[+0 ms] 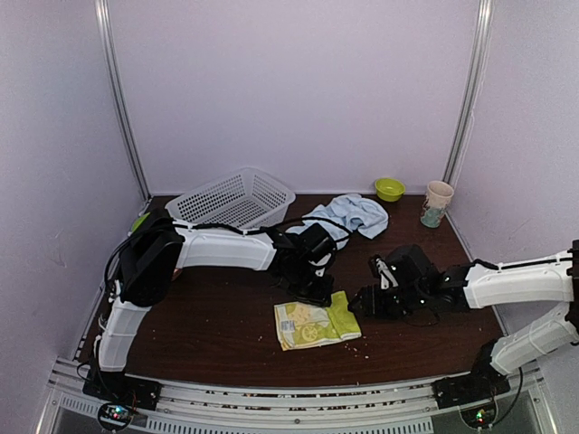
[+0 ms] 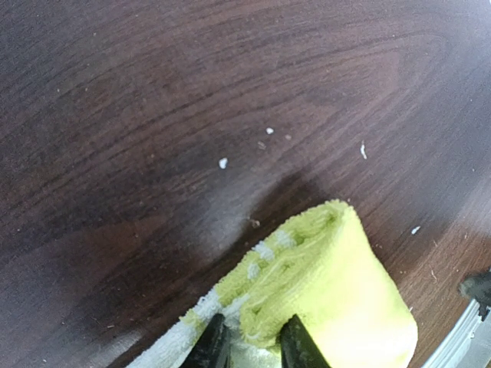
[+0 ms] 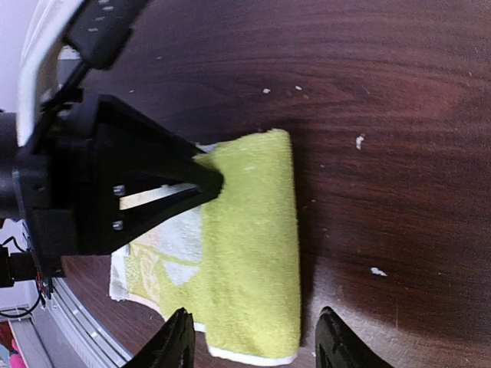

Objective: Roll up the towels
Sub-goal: Roll the towel at the center of the board.

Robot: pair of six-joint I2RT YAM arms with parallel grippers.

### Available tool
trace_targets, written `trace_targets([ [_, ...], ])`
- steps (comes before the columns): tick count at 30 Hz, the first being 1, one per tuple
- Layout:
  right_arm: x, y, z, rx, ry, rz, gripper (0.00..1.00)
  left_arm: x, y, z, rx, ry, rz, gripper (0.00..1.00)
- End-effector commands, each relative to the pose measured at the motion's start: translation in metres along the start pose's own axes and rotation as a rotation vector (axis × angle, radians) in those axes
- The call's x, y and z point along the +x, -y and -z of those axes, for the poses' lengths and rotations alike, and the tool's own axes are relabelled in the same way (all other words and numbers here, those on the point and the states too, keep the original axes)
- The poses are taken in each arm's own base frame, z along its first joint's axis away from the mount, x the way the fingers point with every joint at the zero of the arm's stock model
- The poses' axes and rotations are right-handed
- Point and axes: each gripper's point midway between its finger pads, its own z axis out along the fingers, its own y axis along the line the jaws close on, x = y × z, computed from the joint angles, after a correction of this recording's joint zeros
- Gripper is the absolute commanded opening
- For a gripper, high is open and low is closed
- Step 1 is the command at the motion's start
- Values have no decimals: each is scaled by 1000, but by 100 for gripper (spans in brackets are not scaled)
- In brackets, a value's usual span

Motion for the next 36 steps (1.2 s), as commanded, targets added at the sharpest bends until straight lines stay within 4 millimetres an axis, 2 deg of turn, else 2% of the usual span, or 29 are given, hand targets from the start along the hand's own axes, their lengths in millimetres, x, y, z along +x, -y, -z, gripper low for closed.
trace_targets([
  [1,6,5,-13,-84,-21,-108,54,12,-15,-12,-43,-33,10,23],
  [12,26,19,-38,-189,-76,-273,50,13,-16,-11,-41,-31,15,23],
  [16,38,30,-46,-155,-114,-293,39,14,-15,-11,-38,-30,15,23],
  [20,45,35,-50,-145,-135,-301,22,15,-13,-10,-37,-29,11,23],
  [25,35,34,-47,-115,-111,-254,1,15,-10,-3,-35,-20,6,23],
  [36,9,65,-19,231,-92,-15,0,9,-2,45,-14,56,-6,44],
])
